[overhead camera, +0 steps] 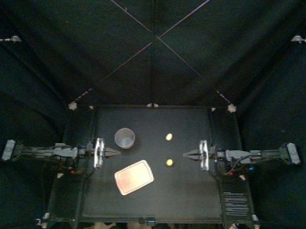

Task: Pick the chip then place it on the pink plate
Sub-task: Pick the chip

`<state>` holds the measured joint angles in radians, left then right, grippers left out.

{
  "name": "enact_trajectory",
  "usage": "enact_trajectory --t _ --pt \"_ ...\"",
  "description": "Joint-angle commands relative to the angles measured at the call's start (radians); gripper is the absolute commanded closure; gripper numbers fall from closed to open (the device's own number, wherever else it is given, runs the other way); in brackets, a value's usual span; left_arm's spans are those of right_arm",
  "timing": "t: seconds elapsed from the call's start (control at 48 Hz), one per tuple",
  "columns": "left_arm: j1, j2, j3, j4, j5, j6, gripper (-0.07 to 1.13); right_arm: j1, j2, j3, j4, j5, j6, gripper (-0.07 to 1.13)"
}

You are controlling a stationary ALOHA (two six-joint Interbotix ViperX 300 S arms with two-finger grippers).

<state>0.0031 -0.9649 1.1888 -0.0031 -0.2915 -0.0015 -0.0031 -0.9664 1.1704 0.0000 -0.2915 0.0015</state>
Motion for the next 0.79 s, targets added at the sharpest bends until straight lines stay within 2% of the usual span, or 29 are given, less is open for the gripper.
enact_trajectory --t 0.021,0.146,0.25,0.333,0.458,0.604,0.646,0.792 --pt "0.003 0.008 -0.021 0.000 -0.012 0.002 1.04 -0.023 0.040 -0.015 0.009 -0.008 0.006 1.05" --pt "0.003 0.008 -0.025 0.000 -0.020 0.005 1.02 -0.100 0.123 -0.048 0.074 -0.012 0.041 0.99" --pt "0.008 0.008 -0.021 0.000 -0.020 0.003 1.02 -0.175 0.178 -0.086 0.156 -0.002 0.089 0.85" --pt "0.008 0.008 -0.015 0.000 -0.020 -0.002 1.02 -0.225 0.196 -0.106 0.202 0.034 0.137 0.67" --pt "0.008 0.008 -0.005 -0.005 -0.020 0.000 1.02 -0.313 0.186 -0.133 0.238 0.201 0.227 0.32" --pt "0.011 0.008 0.005 -0.008 -0.020 0.003 1.02 -0.380 0.170 -0.153 0.282 0.419 0.321 0.02" --pt "0.014 0.008 0.008 -0.006 -0.020 0.005 1.02 -0.402 0.163 -0.158 0.291 0.479 0.347 -0.02" --pt "0.043 0.008 0.020 -0.005 -0.020 0.006 1.02 -0.483 0.126 -0.204 0.305 0.583 0.364 -0.01"
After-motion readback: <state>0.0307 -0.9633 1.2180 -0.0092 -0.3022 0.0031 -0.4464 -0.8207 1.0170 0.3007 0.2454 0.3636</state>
